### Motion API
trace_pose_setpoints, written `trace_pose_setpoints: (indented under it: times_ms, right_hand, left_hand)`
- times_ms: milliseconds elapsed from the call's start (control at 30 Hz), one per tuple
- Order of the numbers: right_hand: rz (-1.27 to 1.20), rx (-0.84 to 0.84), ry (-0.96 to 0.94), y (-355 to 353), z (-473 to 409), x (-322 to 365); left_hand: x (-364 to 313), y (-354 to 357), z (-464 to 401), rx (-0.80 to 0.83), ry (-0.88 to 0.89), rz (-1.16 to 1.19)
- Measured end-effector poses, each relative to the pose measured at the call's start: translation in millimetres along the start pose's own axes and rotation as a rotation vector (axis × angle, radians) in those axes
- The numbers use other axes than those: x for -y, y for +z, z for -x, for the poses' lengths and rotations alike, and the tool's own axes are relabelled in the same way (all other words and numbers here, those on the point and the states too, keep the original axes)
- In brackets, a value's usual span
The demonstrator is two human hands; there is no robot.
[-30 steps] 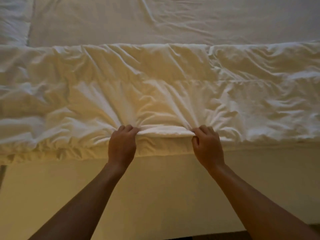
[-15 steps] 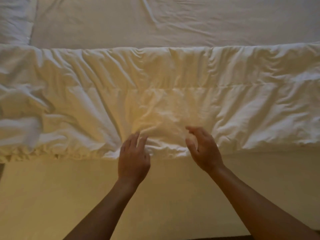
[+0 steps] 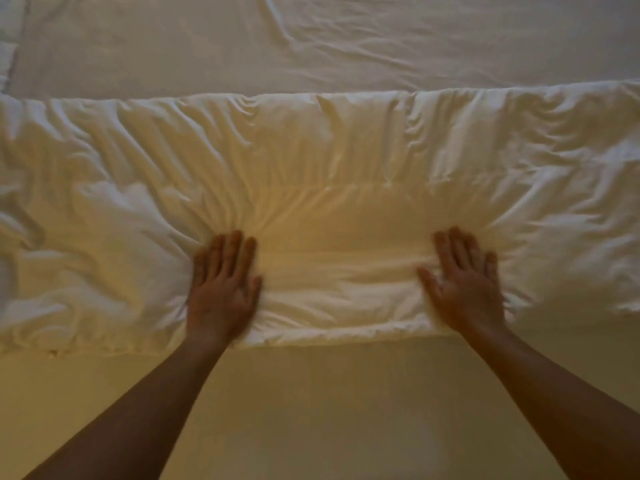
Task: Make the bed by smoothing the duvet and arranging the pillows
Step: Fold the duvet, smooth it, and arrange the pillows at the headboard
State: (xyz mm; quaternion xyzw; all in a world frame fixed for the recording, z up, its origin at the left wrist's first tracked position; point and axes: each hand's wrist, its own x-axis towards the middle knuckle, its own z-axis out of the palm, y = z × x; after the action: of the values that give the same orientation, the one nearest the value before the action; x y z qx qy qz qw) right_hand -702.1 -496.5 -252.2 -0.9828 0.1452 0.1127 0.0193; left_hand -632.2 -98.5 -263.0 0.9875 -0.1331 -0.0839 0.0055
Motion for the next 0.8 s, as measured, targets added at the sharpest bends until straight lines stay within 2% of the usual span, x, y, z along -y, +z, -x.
trace_pose_setpoints:
  times_ms: [67, 100, 167, 233, 333, 400, 500, 633, 733, 800]
  right_hand:
    - [-0.036, 0.008, 0.181, -11, -8, -6]
    - [-0.077, -0.006, 0.211, -19, -13, 2]
    - [-0.178, -0.027, 0.134, -37, -27, 35]
    - [-0.264, -0.045, 0.002, -50, -44, 76]
    - [-0.318, -0.068, -0.120, -59, -73, 126]
    - [-0.315, -0.063, -0.191, -51, -92, 138]
    - [-0.186, -0.066, -0.226, -26, -118, 116]
    - [-0.052, -0.063, -0.014, -14, -148, 58]
    - [-0.151, -0.107, 0.214, -34, -172, 50]
    - [-0.272, -0.176, 0.193, -55, -192, 69]
  left_hand:
    - [2, -13, -2, 0.018, -0.121, -0.005]
    - [-6, -21, -8, 0.011, -0.168, 0.017]
    - [-35, -37, -26, -0.040, -0.174, 0.140]
    - [-70, -51, -51, -0.063, -0.061, 0.258]
    - [-112, -57, -90, -0.064, 0.074, 0.298]
    - [-117, -50, -117, -0.061, 0.095, 0.289]
    - [-84, -28, -148, -0.064, 0.048, 0.189]
    - [-13, -17, -163, -0.055, -0.120, 0.052]
    - [2, -34, -176, -0.095, -0.303, 0.069]
    - [-15, -53, -195, -0.169, -0.285, 0.172]
